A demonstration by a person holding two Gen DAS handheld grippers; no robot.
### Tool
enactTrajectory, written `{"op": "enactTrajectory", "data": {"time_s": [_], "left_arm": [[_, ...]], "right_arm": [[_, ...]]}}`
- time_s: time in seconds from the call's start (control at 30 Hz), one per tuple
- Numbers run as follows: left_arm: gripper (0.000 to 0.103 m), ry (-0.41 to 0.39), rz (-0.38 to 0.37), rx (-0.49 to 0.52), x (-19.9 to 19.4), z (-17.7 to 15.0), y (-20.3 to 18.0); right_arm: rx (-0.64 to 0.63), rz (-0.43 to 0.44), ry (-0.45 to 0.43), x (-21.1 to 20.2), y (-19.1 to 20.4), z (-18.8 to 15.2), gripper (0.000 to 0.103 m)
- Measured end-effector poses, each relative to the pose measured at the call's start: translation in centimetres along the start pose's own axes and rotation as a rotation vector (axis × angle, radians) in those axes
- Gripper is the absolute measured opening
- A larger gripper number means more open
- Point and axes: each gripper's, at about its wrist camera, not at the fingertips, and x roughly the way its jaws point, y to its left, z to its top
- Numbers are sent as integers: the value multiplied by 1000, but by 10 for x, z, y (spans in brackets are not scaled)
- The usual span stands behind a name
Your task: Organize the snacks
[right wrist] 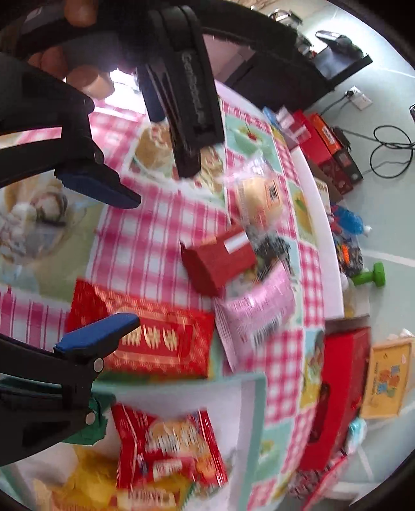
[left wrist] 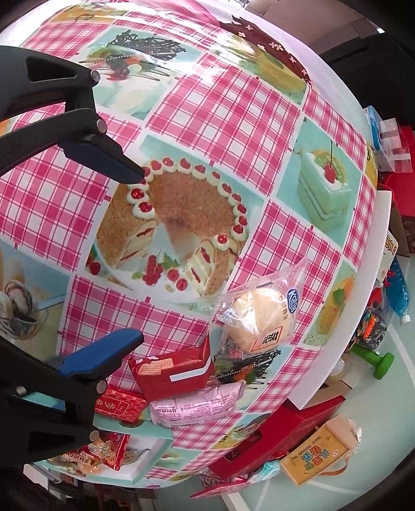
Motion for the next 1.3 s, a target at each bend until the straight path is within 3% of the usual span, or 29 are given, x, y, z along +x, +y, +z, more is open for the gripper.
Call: {"op": "enactTrajectory", "data": {"time_s": [0.13,0.63,0.8,1.1,1.3], "left_arm": [[92,-2,-9,-7,-2,0,2],[92,9,-47,-37,-3,2,14],[92,6,-51,-44,-5,2,16],[92,17,-54,-35,0,3,13],[92,19,-45,-18,3,4,7]], "right_arm": [[5,-54,-2,1,-7,3,71],[-5,-128,23,10,-6,1,69],[8,-207,35,15,-10,1,69],[6,-225,36,22,-11,2,69],[-16,-198,22,21,-6,1,63]]}}
